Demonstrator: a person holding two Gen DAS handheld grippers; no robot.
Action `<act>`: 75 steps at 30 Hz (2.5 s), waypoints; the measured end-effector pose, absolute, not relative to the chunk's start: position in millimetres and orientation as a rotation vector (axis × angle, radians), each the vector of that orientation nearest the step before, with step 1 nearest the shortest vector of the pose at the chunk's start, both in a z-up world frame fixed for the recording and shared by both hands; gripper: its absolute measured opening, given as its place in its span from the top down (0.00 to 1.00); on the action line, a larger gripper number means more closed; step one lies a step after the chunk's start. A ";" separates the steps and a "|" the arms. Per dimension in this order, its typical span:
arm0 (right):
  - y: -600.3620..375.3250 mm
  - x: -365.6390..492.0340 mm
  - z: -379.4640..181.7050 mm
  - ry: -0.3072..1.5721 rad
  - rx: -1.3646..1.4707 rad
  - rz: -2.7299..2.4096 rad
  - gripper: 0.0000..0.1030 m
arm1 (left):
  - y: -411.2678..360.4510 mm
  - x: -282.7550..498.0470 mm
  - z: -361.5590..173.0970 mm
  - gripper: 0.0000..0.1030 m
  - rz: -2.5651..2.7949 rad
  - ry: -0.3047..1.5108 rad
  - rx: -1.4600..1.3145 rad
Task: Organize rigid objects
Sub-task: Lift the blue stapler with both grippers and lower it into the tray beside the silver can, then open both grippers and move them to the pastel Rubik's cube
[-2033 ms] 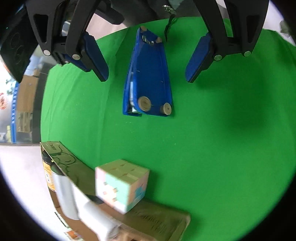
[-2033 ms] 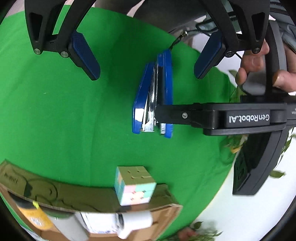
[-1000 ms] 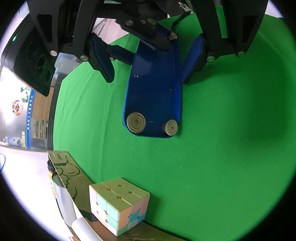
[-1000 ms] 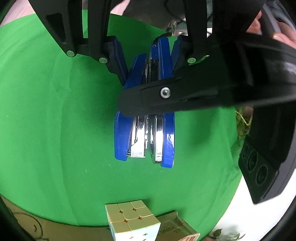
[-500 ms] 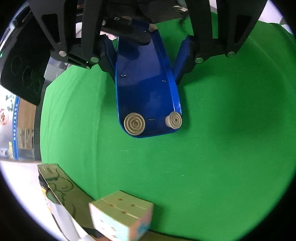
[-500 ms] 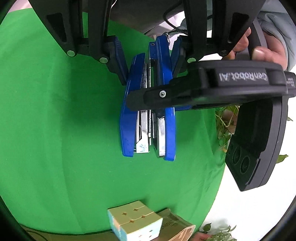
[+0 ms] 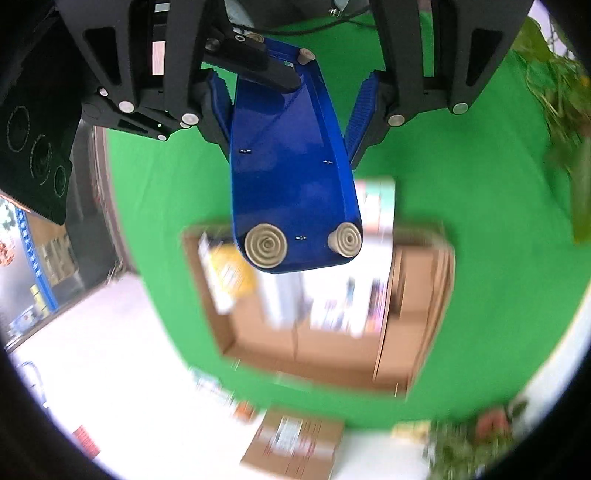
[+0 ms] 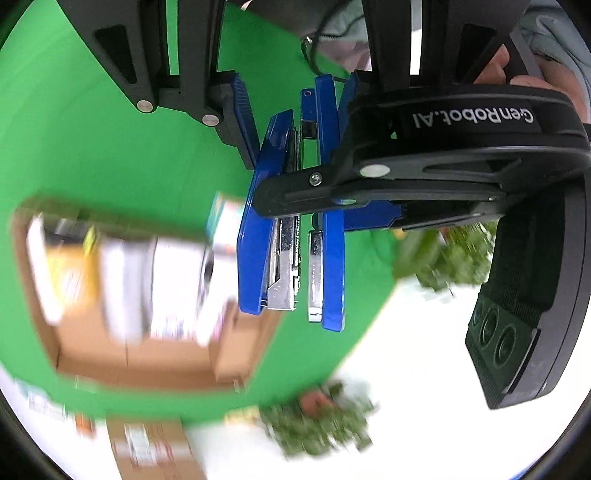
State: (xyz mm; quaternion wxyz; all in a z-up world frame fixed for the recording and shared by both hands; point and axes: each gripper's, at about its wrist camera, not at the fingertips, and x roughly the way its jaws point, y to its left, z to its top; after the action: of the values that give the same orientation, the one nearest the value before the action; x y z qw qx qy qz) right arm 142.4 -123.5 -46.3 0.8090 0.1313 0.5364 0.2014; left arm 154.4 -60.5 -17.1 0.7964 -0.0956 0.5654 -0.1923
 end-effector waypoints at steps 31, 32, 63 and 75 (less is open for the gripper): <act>-118.1 318.9 -38.2 1.216 0.335 0.286 0.64 | -57.9 291.8 -13.5 0.48 -0.553 1.212 -0.228; -119.0 323.5 -46.9 1.232 0.341 0.281 0.64 | -58.4 295.9 -24.8 0.48 -0.564 1.234 -0.228; -162.4 383.4 -178.5 1.392 0.382 0.095 0.51 | -62.1 358.0 -106.4 0.45 -0.526 1.392 -0.305; -175.1 344.9 -127.2 1.221 0.344 0.078 0.07 | -20.9 316.8 -66.4 0.36 -0.384 1.234 -0.188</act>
State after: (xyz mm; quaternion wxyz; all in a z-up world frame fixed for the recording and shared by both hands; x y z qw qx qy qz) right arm 344.9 -175.1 -127.2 0.8049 0.1605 0.5702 0.0366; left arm 316.8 -20.9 -66.4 0.7942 -0.0873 0.5742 -0.1785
